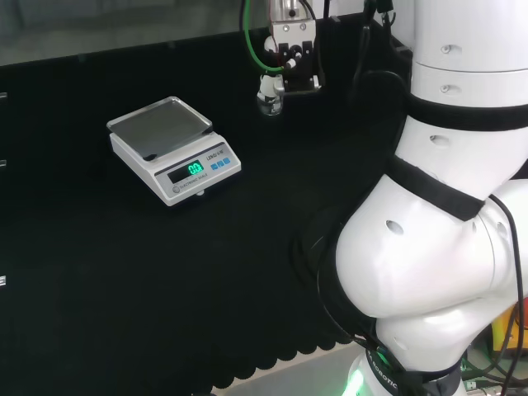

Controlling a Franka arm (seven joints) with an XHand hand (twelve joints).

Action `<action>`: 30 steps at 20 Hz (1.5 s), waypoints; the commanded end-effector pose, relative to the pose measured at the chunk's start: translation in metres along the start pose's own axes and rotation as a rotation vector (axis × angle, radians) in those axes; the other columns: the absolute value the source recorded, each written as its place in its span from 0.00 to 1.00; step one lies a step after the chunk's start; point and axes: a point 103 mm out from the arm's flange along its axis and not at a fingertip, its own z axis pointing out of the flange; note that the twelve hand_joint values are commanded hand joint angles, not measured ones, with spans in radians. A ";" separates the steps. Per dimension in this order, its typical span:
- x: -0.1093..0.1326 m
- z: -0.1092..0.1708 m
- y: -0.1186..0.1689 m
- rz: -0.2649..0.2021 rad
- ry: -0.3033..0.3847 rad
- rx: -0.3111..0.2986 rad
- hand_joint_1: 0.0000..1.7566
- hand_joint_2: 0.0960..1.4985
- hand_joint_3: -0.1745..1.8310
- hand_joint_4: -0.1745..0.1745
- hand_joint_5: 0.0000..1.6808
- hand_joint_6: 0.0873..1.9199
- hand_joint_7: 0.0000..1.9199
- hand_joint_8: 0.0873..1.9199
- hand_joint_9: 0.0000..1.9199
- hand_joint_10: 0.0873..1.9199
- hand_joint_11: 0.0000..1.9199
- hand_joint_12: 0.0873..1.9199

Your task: Put the beaker on the electronic balance.

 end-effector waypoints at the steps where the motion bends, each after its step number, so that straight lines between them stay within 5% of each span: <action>1: 0.015 -0.020 -0.013 -0.013 -0.027 0.007 0.73 0.38 0.42 0.00 0.52 0.33 0.62 0.40 0.73 0.34 0.80 0.37; 9: 0.041 -0.025 -0.006 -0.071 -0.031 -0.010 0.73 0.38 0.42 0.00 0.52 0.33 0.62 0.40 0.73 0.33 0.80 0.37; 17: 0.088 -0.026 0.012 -0.208 -0.019 -0.031 0.73 0.38 0.42 0.00 0.51 0.33 0.62 0.40 0.74 0.32 0.80 0.37; 30: 0.156 -0.030 0.019 -0.363 -0.018 -0.029 0.72 0.38 0.42 0.00 0.51 0.33 0.62 0.40 0.74 0.32 0.81 0.37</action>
